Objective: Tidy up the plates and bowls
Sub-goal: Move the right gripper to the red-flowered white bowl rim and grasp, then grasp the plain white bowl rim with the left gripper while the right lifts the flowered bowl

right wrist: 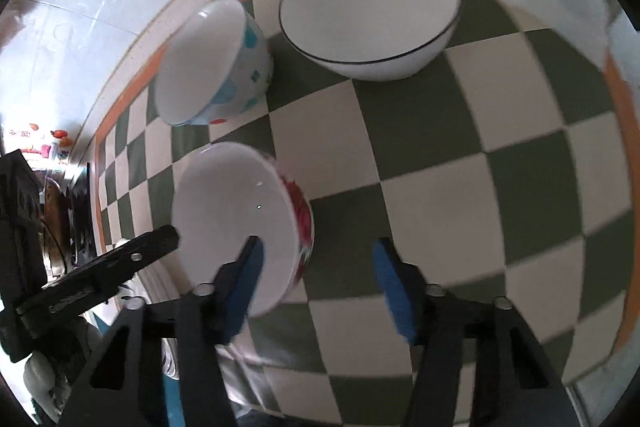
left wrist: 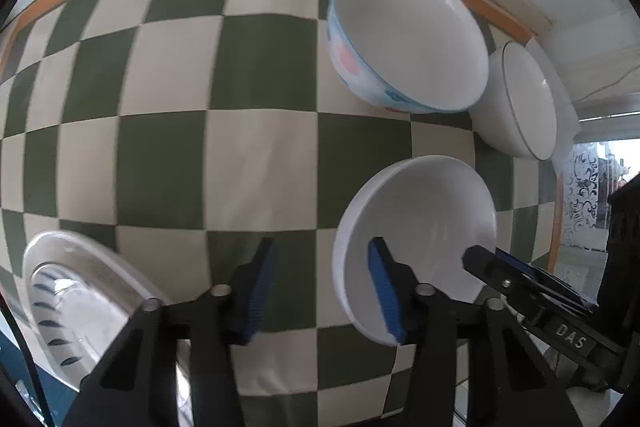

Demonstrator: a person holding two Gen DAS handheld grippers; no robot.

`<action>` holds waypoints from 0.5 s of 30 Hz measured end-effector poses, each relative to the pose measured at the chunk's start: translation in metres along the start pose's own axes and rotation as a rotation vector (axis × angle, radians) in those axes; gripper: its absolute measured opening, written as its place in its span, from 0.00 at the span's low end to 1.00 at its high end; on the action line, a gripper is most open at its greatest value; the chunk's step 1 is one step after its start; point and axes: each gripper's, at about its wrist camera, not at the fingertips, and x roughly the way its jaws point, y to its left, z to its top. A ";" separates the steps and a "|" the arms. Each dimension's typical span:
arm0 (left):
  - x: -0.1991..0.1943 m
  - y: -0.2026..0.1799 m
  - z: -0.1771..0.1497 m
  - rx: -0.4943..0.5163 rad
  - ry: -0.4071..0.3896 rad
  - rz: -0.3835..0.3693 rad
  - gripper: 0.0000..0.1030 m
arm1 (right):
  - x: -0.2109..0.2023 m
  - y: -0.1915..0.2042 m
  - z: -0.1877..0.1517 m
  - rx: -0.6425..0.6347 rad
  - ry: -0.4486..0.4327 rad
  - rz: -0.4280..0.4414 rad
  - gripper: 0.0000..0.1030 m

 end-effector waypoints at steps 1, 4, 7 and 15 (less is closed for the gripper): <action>0.004 -0.002 0.001 0.004 0.007 0.002 0.32 | 0.007 -0.002 0.005 -0.003 0.021 0.005 0.40; 0.013 -0.008 0.000 0.013 0.025 -0.009 0.15 | 0.017 -0.005 0.013 -0.009 0.045 0.028 0.23; 0.011 -0.014 -0.006 0.030 0.012 0.001 0.14 | 0.017 0.000 0.012 -0.028 0.042 0.037 0.11; -0.009 -0.019 -0.029 0.052 -0.005 -0.015 0.14 | 0.003 0.017 -0.005 -0.090 0.037 -0.005 0.10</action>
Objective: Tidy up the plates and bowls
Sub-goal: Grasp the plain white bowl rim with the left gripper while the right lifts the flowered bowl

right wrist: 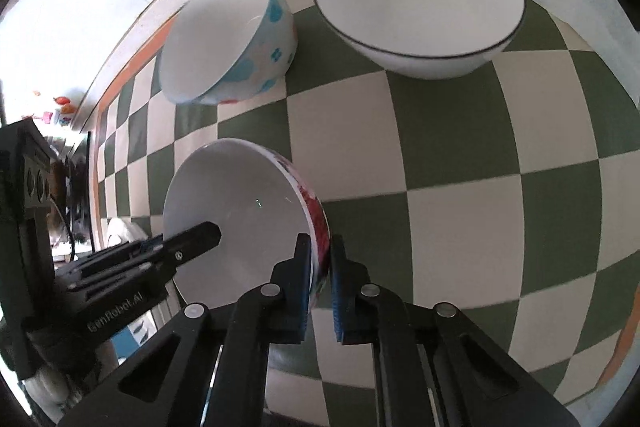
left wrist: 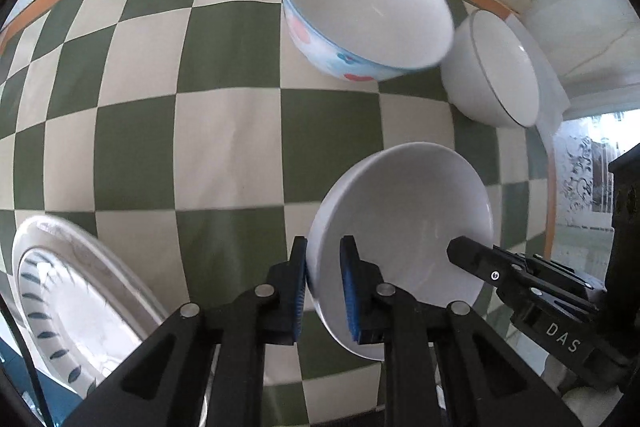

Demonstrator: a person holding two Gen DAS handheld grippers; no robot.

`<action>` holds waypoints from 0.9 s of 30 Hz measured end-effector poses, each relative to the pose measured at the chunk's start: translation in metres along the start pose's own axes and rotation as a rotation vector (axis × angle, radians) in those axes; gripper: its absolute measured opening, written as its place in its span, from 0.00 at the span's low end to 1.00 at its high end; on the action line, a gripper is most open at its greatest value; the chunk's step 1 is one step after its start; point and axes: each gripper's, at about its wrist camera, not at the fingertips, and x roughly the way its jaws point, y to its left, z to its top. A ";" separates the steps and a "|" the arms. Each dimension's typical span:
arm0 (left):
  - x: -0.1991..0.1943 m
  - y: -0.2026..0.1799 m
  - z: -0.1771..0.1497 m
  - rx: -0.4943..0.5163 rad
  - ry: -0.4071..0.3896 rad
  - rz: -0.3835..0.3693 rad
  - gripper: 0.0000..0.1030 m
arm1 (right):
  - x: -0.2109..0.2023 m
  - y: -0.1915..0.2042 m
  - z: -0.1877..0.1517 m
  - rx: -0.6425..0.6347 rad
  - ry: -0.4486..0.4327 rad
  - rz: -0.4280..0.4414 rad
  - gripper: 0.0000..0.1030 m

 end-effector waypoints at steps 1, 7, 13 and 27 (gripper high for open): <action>-0.003 -0.001 -0.005 0.008 -0.004 0.000 0.14 | -0.003 0.000 -0.006 -0.006 0.005 0.004 0.10; -0.010 -0.005 -0.033 0.037 0.008 -0.013 0.14 | -0.019 0.007 -0.033 -0.037 0.001 -0.011 0.10; 0.000 -0.005 -0.035 0.053 0.040 -0.016 0.14 | -0.019 0.000 -0.055 -0.013 0.012 -0.011 0.10; 0.026 -0.011 -0.049 0.083 0.115 -0.005 0.14 | -0.001 -0.010 -0.074 0.027 0.051 -0.032 0.10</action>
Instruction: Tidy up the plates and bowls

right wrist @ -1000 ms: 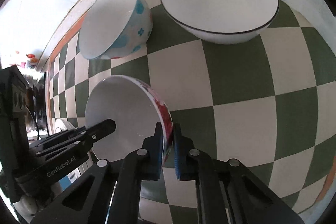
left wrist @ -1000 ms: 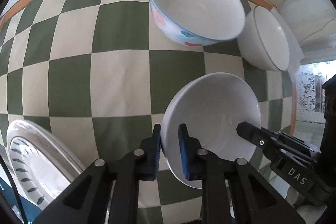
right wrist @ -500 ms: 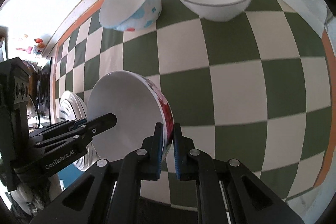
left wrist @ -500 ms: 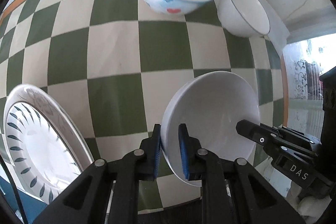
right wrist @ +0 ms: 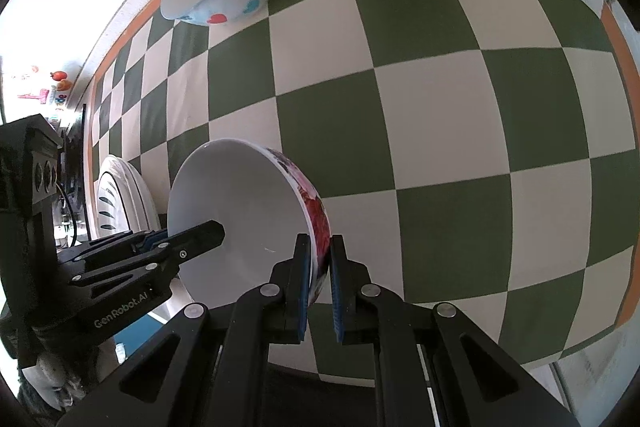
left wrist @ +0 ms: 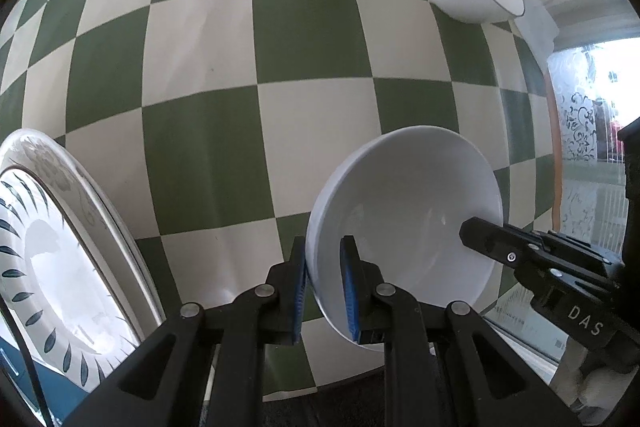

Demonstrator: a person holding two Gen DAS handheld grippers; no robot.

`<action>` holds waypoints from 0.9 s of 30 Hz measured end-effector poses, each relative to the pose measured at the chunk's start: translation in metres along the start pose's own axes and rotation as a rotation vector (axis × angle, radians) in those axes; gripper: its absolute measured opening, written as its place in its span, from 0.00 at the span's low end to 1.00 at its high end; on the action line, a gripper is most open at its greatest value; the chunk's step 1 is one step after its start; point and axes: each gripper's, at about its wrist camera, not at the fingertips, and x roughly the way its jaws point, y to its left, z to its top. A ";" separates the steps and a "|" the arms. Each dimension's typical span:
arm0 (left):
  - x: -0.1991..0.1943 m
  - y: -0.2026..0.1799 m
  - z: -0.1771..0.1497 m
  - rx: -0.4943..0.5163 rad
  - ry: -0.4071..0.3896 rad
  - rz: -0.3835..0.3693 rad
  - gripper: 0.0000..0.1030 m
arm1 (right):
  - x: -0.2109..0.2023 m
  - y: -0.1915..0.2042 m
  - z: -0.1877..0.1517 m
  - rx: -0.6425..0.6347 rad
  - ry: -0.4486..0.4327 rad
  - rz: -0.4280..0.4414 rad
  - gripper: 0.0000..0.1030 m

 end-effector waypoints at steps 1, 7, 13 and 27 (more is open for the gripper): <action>0.001 0.000 0.000 0.001 0.004 0.001 0.14 | 0.001 0.000 0.000 0.000 0.002 -0.002 0.10; -0.019 0.001 0.001 -0.026 0.003 -0.023 0.14 | -0.001 -0.002 0.003 0.016 0.051 -0.004 0.12; -0.090 0.013 0.028 -0.064 -0.159 -0.032 0.28 | -0.067 0.003 0.028 0.022 -0.054 0.060 0.13; -0.052 0.064 0.165 -0.282 -0.116 -0.130 0.33 | -0.033 0.073 0.228 -0.160 -0.067 -0.025 0.39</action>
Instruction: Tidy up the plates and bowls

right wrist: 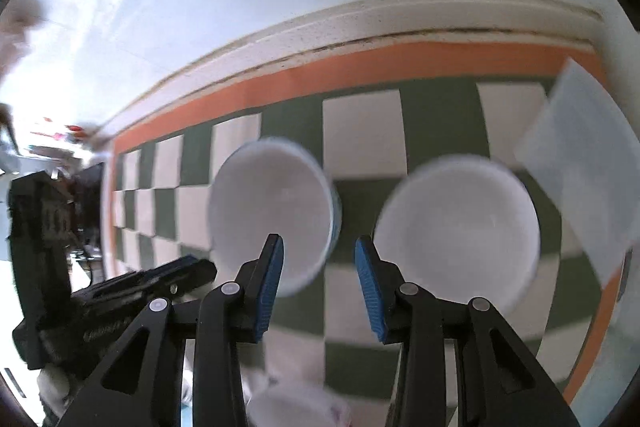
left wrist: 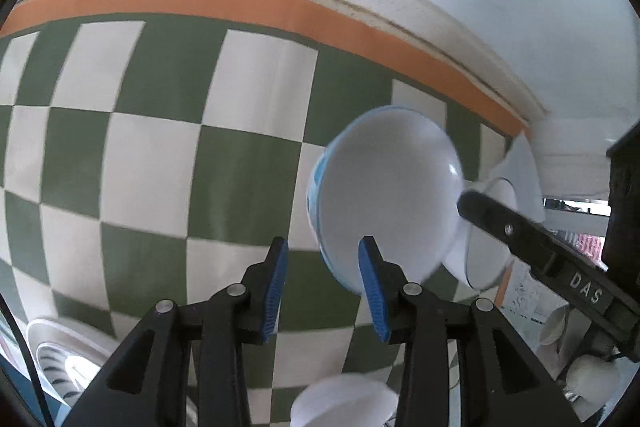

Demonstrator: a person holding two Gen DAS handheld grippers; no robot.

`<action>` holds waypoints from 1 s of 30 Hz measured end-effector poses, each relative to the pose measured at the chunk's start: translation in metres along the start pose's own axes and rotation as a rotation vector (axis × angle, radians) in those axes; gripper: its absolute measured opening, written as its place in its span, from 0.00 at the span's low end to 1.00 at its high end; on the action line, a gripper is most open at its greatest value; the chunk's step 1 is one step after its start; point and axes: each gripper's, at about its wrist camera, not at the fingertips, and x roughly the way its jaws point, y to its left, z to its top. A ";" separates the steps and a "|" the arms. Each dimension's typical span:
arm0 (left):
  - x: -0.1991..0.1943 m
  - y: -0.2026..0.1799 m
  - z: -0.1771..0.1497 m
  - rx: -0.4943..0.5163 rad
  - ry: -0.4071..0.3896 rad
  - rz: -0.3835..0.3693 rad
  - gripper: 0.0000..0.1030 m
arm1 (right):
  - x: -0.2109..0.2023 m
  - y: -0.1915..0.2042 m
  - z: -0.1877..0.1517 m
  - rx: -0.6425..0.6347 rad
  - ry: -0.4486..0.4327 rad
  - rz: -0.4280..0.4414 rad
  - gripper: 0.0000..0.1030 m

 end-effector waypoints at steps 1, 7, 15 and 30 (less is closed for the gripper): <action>0.006 0.001 0.003 -0.005 0.008 0.004 0.32 | 0.008 0.001 0.008 -0.008 0.012 -0.012 0.39; 0.013 0.000 0.007 -0.004 -0.006 -0.001 0.15 | 0.043 0.000 0.029 -0.062 0.078 -0.063 0.24; 0.004 -0.008 0.003 0.016 -0.045 0.058 0.15 | 0.051 0.011 0.023 -0.117 0.092 -0.079 0.10; -0.051 -0.040 -0.052 0.145 -0.100 0.091 0.15 | -0.018 0.019 -0.035 -0.082 0.037 -0.002 0.09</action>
